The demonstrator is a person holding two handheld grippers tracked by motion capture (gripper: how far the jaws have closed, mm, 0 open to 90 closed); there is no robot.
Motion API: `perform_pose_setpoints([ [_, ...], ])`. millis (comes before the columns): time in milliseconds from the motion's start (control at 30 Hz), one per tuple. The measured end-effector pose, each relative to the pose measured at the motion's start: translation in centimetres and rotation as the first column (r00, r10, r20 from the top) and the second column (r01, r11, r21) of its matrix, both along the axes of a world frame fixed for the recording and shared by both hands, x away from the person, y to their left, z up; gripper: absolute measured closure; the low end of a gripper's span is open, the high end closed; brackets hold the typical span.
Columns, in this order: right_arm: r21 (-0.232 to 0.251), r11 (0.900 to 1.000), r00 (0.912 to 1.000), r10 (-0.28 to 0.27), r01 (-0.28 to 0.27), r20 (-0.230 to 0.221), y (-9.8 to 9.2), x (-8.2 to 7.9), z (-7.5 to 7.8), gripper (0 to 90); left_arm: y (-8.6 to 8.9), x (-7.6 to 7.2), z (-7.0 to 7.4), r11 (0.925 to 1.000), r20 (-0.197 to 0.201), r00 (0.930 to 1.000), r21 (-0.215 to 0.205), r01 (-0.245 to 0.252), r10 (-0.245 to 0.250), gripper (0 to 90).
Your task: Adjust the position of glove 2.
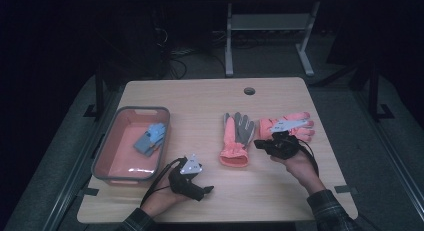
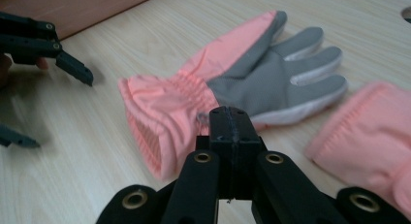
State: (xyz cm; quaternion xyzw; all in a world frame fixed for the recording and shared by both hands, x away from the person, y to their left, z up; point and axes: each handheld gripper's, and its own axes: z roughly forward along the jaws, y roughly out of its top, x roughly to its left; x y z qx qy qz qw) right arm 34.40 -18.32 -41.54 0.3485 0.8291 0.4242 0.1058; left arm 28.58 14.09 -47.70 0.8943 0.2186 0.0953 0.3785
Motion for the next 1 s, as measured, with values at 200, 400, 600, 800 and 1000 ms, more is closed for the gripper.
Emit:
perform_pose_setpoints([
  [200, -0.011, 1.0, 0.9997, 0.018, -0.019, -0.013, 2.1, 1.6, 0.0, 89.9, 0.0, 0.0, 0.0, 1.0, -0.004, 1.0, -0.005, 0.003, -0.003, 12.6],
  [400, -0.03, 0.999, 0.9991, 0.035, -0.036, -0.025, 4.3, 3.1, -0.6, 89.9, -0.1, 0.1, 0.0, 1.0, -0.009, 1.0, -0.003, 0.005, -0.005, 12.6],
  [600, -0.049, 0.997, 0.997, 0.054, -0.056, -0.055, 5.8, 3.7, -1.7, 89.9, -0.1, 0.1, 0.0, 1.0, -0.007, 1.0, 0.0, 0.007, -0.007, 12.6],
  [800, -0.068, 0.995, 0.9953, 0.065, -0.07, -0.072, 6.3, 3.4, -2.3, 89.9, -0.1, 0.1, 0.0, 1.0, -0.007, 1.0, 0.001, 0.006, -0.006, 12.6],
  [1000, -0.069, 0.995, 0.9948, 0.07, -0.075, -0.074, 5.8, 2.8, -2.4, 89.8, -0.1, 0.1, 0.0, 1.0, -0.007, 1.0, 0.001, 0.006, -0.006, 12.6],
])
